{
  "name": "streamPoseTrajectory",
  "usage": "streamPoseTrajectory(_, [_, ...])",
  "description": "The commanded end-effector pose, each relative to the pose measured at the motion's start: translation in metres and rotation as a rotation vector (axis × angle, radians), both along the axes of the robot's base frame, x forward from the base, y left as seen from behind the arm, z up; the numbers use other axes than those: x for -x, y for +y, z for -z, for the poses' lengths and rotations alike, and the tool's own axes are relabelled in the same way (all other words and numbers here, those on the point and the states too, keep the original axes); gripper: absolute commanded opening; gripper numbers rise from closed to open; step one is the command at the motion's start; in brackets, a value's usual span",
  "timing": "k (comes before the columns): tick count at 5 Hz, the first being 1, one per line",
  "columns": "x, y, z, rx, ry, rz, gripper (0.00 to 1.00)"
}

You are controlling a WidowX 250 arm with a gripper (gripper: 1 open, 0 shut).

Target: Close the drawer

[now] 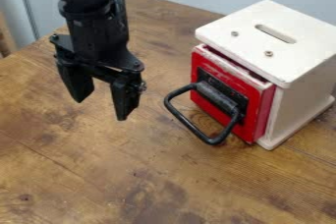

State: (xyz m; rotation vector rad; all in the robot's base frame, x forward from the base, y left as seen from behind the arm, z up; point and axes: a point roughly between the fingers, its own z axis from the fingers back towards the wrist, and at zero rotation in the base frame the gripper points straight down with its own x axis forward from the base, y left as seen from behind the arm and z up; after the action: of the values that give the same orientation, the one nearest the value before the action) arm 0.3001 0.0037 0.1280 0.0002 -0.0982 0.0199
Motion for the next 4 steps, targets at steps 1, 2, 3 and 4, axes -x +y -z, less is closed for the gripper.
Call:
streamPoseTrajectory(1, [-0.0012,0.0005,-0.0186,-0.005,-0.069,0.001,1.0])
streamPoseTrajectory(2, [-0.0014,-0.0009,-0.0175,-0.006,-0.065,0.006,1.0])
streamPoseTrajectory(3, [-0.0014,-0.0024,-0.0166,-0.006,-0.064,0.011,1.0])
streamPoseTrajectory(4, [-0.0013,-0.0039,-0.0157,-0.006,-0.059,0.017,1.0])
